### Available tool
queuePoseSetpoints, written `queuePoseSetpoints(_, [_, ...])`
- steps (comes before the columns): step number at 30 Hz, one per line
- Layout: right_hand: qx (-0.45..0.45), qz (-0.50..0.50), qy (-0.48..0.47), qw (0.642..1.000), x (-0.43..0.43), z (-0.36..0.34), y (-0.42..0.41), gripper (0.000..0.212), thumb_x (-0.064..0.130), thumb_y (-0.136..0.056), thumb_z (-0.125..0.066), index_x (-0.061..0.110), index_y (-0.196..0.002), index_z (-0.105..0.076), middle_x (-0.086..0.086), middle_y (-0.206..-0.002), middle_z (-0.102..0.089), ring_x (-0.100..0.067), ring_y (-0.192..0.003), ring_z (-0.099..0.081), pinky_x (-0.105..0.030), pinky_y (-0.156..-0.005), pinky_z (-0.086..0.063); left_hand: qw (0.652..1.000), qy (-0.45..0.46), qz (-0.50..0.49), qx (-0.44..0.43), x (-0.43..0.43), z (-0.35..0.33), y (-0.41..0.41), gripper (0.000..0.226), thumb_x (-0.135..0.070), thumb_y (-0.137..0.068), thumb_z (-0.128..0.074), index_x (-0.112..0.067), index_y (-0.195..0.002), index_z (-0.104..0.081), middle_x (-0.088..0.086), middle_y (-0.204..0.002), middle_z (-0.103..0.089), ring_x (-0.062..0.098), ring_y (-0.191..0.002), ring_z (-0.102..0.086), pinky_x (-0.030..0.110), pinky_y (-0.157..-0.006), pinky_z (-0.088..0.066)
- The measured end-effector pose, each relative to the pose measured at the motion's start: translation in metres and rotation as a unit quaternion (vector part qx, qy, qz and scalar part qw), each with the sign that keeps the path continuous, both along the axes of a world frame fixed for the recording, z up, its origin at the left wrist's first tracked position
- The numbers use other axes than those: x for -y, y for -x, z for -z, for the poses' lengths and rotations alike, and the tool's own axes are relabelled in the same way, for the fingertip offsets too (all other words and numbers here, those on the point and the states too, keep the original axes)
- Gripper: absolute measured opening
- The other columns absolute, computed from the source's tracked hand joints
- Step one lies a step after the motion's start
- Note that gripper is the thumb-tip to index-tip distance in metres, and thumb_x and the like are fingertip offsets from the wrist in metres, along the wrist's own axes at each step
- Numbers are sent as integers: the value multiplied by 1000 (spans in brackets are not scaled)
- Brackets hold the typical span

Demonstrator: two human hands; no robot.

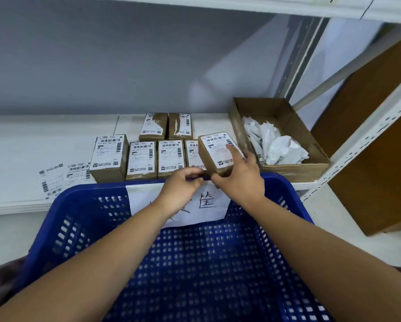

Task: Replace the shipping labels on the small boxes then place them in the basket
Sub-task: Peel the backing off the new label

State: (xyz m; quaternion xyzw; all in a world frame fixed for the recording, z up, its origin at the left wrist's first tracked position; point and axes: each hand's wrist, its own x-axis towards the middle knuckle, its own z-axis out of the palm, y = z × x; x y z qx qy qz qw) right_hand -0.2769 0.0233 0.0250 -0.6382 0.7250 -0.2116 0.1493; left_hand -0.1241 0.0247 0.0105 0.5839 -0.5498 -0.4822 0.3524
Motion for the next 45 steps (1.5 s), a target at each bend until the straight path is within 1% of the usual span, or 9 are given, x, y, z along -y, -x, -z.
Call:
queuePoseSetpoints(3, [-2,31,-10,999,25,9,6,79,47,-81,-67,36,-149,-27,-11,-156,-17,-35,-138,-31,-43,-91,-48,994,39,7,103,14,15,-6,30,-13,-92,-57,-20,-120,-62,0,-119,-63,13,-100,-59,11,-72,-43])
queuePoseSetpoints(7, [-11,55,-2,998,49,26,8,72,46,-84,-66,36,-147,-33,-14,-156,-13,-37,-138,-28,-45,-96,-46,973,95,32,210,33,33,-16,35,-17,-92,-56,-19,-127,-59,3,-130,-55,19,-119,-51,26,-102,-38])
queuePoseSetpoints(11, [-23,69,-10,997,68,40,9,68,40,-87,-64,36,-147,-32,-15,-156,-8,-39,-138,-22,-47,-97,-45,899,122,59,416,48,50,-28,46,-40,-96,-45,-28,-141,-43,5,-150,-33,28,-139,-26,42,-115,-21])
queuePoseSetpoints(13, [-13,78,-19,997,76,45,11,67,37,-87,-64,34,-146,-33,-16,-156,-7,-40,-137,-21,-48,-96,-45,875,110,81,465,53,56,-32,54,-51,-97,-35,-34,-147,-27,2,-157,-18,30,-144,-10,48,-116,-10])
queuePoseSetpoints(16, [12,79,-29,996,83,50,13,66,35,-88,-65,33,-146,-32,-15,-156,-6,-40,-137,-20,-45,-96,-43,867,93,116,477,55,65,-40,59,-59,-95,-23,-40,-149,-8,-3,-160,-1,28,-145,6,50,-115,1])
queuePoseSetpoints(19, [30,59,-49,997,94,60,10,70,35,-89,-64,33,-149,-28,-14,-157,-4,-38,-138,-19,-43,-101,-40,846,84,130,510,56,82,-48,62,-62,-93,-16,-39,-150,-2,-4,-160,7,26,-145,13,49,-115,5])
queuePoseSetpoints(22, [44,46,-70,995,99,64,8,72,35,-89,-65,34,-150,-26,-15,-155,-7,-38,-137,-17,-43,-105,-36,823,122,128,540,54,88,-50,63,-63,-93,-14,-37,-150,-5,-6,-160,3,24,-146,10,48,-115,5])
queuePoseSetpoints(34, [-12,25,-167,985,106,75,14,69,51,-87,-61,41,-147,-29,-17,-147,-22,-38,-135,-25,-47,-112,-27,827,112,138,534,56,91,-50,62,-62,-94,-15,-37,-150,-10,-8,-159,-4,21,-146,-2,43,-117,-3])
queuePoseSetpoints(45, [-49,5,-167,985,98,77,17,65,56,-92,-53,36,-149,-28,-21,-145,-27,-40,-131,-35,-45,-103,-38,832,96,150,526,57,88,-50,60,-62,-94,-16,-38,-149,-13,-7,-160,-4,22,-147,-2,46,-117,-1])
